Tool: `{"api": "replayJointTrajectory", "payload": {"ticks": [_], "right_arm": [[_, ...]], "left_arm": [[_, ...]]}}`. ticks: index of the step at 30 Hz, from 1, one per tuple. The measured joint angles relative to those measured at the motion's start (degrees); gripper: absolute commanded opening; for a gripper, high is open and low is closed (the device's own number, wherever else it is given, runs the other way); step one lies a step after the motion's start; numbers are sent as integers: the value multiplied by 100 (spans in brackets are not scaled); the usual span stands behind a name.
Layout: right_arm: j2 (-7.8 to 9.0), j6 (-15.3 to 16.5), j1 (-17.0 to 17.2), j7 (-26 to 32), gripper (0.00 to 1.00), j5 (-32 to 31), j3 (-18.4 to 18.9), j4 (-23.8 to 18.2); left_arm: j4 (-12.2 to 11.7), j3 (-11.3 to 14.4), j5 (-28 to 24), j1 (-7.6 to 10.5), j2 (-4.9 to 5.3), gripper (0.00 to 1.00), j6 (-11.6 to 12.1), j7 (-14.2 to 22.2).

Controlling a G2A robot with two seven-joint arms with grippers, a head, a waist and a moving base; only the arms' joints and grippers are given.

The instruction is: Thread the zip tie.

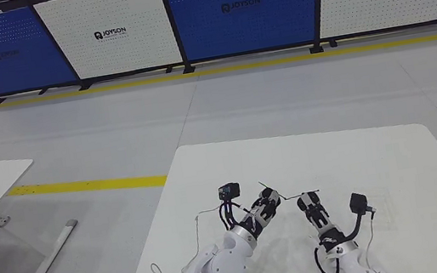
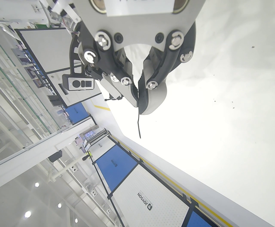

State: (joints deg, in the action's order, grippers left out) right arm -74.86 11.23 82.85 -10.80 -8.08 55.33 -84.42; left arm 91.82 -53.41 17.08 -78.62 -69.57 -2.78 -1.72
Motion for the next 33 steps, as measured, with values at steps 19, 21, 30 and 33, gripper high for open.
{"api": "replayJointTrajectory", "payload": {"ticks": [19, 21, 30, 33], "right_arm": [[-91, 19, 94, 77, 0, -55, 161, -11], [-101, 17, 88, 94, 0, -57, 164, 5], [-155, 31, 60, 246, 0, 17, 160, 84], [-156, 31, 61, 270, 0, 35, 162, 86]], "left_arm": [[0, 0, 0, 0, 0, 0, 0, 0], [0, 0, 0, 0, 0, 0, 0, 0], [0, 0, 0, 0, 0, 0, 0, 0], [0, 0, 0, 0, 0, 0, 0, 0]]}}
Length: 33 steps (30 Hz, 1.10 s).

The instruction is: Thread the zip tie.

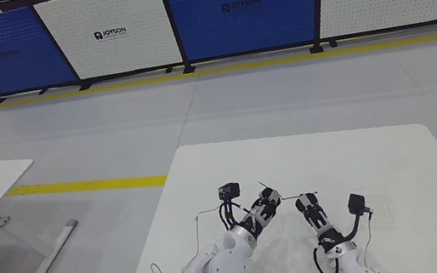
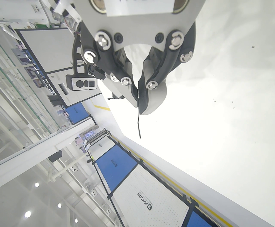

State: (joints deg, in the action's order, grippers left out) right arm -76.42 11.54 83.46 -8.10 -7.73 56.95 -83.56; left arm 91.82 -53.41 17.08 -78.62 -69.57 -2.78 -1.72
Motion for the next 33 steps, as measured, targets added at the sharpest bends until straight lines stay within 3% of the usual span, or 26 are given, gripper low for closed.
{"api": "replayJointTrajectory", "payload": {"ticks": [15, 18, 27, 33], "right_arm": [[0, -1, 0, -4, 0, -3, 0, -1], [1, 4, 11, 23, 0, 13, 10, -19], [21, 197, 173, 332, 0, 202, 239, -166], [10, 370, 213, 389, 0, 252, 296, -164]], "left_arm": [[4, 0, -17, -4, -2, 0, 13, 5], [17, -21, -125, -13, -12, 0, 92, 27], [-14, -161, -356, -48, 22, 0, 651, 583], [52, -306, -646, -124, 37, 0, 711, 719]]}}
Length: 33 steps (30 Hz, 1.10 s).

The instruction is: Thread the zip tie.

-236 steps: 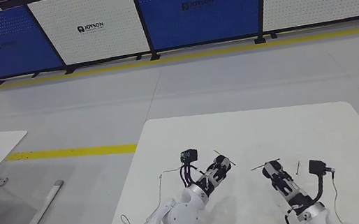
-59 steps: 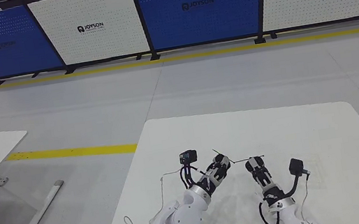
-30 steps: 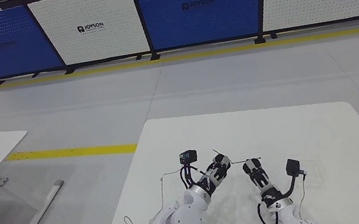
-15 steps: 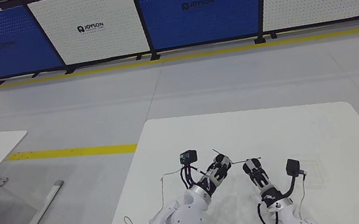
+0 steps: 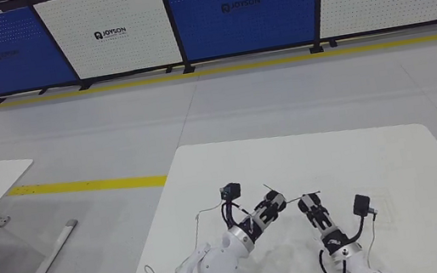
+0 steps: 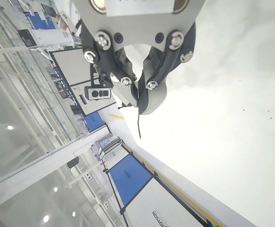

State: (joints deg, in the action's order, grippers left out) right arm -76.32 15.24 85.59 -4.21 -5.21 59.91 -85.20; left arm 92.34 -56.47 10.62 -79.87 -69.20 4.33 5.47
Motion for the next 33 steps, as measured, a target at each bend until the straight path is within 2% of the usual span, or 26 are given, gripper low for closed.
{"api": "replayJointTrajectory", "payload": {"ticks": [6, 18, 20, 27, 33], "right_arm": [[-9, 98, 67, -37, 0, -13, 70, -36], [-41, -17, 106, -43, 0, -184, 88, -99], [-47, -42, 112, -55, 0, -211, 92, -116], [-64, -105, 136, -68, 0, -284, 114, -158], [-76, -148, 151, -19, 0, -325, 127, -186]], "left_arm": [[-15, -36, -176, 33, -27, 0, -227, -73], [15, 18, 18, 18, -47, 0, -249, -103], [15, 22, 66, 24, -45, 7, -249, -43], [-2, 24, 119, 29, -51, 10, -268, -2], [-24, 56, 173, 47, -61, 7, -315, 51]]}}
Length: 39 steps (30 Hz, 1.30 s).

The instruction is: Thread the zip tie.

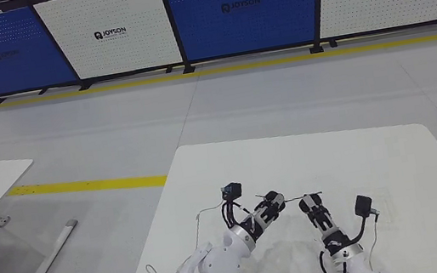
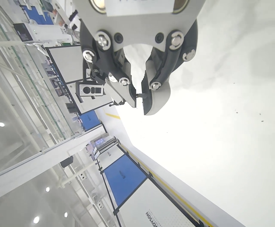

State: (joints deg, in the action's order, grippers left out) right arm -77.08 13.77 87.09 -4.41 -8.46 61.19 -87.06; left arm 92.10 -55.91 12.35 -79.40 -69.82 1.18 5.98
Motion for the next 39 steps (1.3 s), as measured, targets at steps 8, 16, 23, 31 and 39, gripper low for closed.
{"api": "replayJointTrajectory", "payload": {"ticks": [8, 16, 23, 31, 39], "right_arm": [[-21, 5, 10, 10, 0, -10, 20, 9], [-43, 27, 7, 32, 0, -37, 22, 42], [-54, -18, 4, 109, 0, -101, 22, 42], [-80, -84, -39, 184, 0, -140, -19, 72], [-94, -68, -34, 221, 0, -162, -15, 62]], "left_arm": [[-29, 12, -1, 8, -14, 1, 0, 10], [-19, 1, 39, -14, -20, 0, 3, -14], [13, 7, 120, -47, -19, 0, 33, 16], [52, -15, 121, -84, -13, 0, 103, 103], [90, -40, 113, -114, -12, 0, 116, 107]]}}
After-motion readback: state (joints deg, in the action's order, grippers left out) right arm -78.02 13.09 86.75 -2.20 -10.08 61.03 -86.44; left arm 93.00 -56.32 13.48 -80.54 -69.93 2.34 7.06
